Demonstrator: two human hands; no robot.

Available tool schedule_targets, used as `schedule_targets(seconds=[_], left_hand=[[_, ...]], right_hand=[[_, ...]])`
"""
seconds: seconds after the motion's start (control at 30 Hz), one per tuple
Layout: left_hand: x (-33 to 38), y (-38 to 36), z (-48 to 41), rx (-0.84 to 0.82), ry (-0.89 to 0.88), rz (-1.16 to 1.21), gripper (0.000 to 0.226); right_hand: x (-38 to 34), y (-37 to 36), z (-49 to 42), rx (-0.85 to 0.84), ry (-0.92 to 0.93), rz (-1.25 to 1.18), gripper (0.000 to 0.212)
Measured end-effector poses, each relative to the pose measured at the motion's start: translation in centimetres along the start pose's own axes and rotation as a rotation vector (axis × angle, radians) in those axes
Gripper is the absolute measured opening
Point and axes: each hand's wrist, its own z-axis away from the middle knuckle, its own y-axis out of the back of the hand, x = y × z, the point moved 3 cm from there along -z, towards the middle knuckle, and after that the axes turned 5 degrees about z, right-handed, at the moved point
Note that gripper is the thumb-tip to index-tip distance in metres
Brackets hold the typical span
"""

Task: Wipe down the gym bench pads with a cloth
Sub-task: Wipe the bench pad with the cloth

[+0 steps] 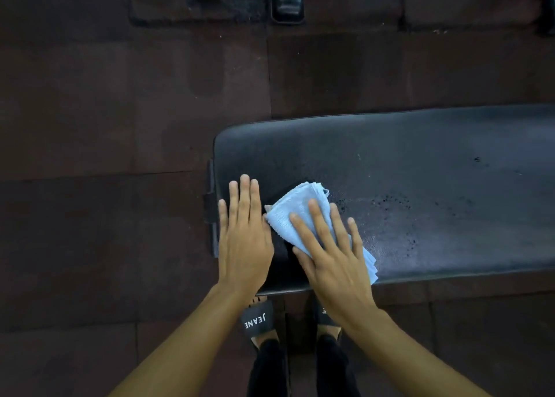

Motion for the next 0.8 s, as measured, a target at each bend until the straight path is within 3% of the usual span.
schedule_targets(seconds=[0.1,0.3,0.37,0.47,0.63,0.8], left_hand=[[-0.3,-0.4,0.1,0.027,-0.003,-0.026,0.055],[0.0,-0.7,0.0,0.036,0.02,-0.102,0.056],[0.1,-0.5,0.0,0.033,0.023,-0.118,0.056],[0.1,-0.2,0.1,0.033,0.015,-0.139,0.056],[0.3,-0.4,0.3,0.044,0.025,-0.136,0.056],[0.0,-0.4,0.4,0.056,0.005,-0.126,0.056]], right_hand=[[0.6,-0.6,-1.7,0.048,0.096,0.031,0.053],[1.4,0.2,-9.7,0.095,0.105,-0.019,0.052],[2.8,0.6,-11.6,0.1,0.062,-0.019,0.053],[6.8,1.3,-12.5,0.079,-0.148,-0.035,0.055],[12.2,1.3,-5.6,0.08,-0.442,-0.089,0.058],[7.6,-0.5,1.6,0.017,-0.38,-0.086,0.059]])
